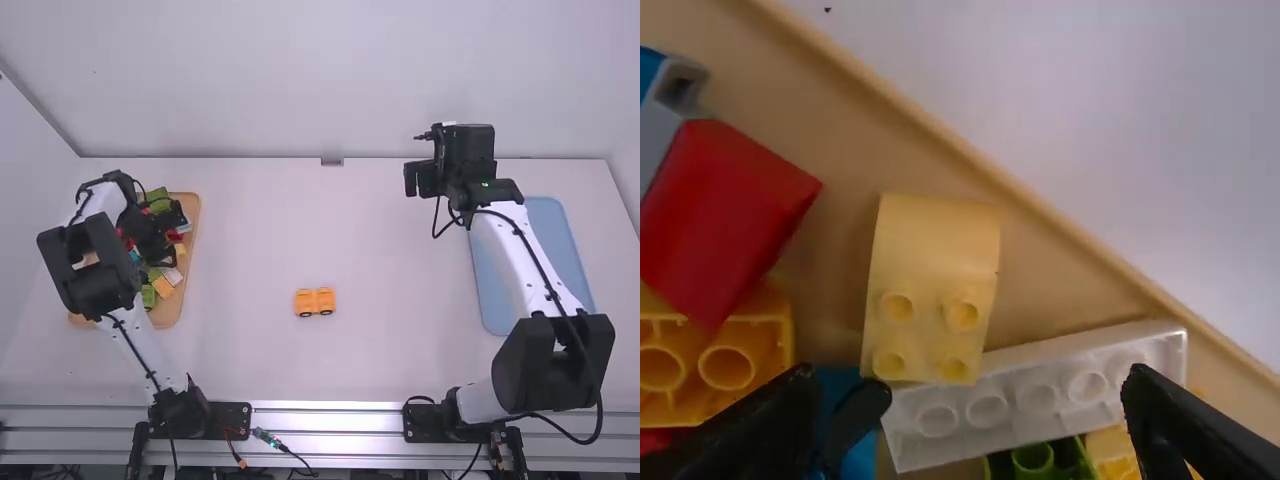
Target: Assemble lego blocks to make yellow taxi
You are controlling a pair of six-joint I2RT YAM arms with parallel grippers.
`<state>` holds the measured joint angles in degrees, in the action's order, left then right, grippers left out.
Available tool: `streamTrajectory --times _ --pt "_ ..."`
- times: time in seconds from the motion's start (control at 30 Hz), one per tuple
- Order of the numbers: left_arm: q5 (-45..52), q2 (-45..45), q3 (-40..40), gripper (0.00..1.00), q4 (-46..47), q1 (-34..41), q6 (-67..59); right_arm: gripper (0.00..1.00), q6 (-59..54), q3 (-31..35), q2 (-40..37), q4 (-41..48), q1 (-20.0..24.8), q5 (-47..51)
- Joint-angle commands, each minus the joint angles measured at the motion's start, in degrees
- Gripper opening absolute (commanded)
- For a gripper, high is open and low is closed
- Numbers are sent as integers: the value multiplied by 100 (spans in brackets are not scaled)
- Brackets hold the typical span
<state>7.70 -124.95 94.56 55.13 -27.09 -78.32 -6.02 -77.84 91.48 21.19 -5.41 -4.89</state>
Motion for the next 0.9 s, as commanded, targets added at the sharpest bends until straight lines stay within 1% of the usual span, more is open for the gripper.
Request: streamTrajectory --times 0.0,0.07,0.17,0.23,0.33,0.5,0.53,0.6,0.7,0.87 --pt "-4 -79 -160 81 -62 4 -99 99 22 -162 -168 31 15 39" --pt "-57 -79 -212 79 -138 22 -97 99 22 -160 -168 31 15 39" --pt "-114 -79 -299 74 -318 11 -97 99 22 -162 -168 24 -11 39" --pt "-61 -79 -339 72 -407 13 -127 99 22 -160 -168 11 -33 39" --pt "125 -79 -426 66 -479 11 -473 99 22 -160 -168 9 -35 39" --pt "192 -79 -511 63 -622 13 -481 99 22 -160 -168 13 -26 22" --pt "199 -79 -511 61 -624 11 -481 99 22 -162 -168 13 -26 22" --pt "192 -79 -505 61 -624 15 -479 100 22 -160 -168 9 -28 22" --pt "295 -79 -507 66 -665 13 -479 99 22 -160 -168 7 -26 22" --pt "590 -79 -507 66 -783 15 -481 99 24 -160 -168 13 -26 24"
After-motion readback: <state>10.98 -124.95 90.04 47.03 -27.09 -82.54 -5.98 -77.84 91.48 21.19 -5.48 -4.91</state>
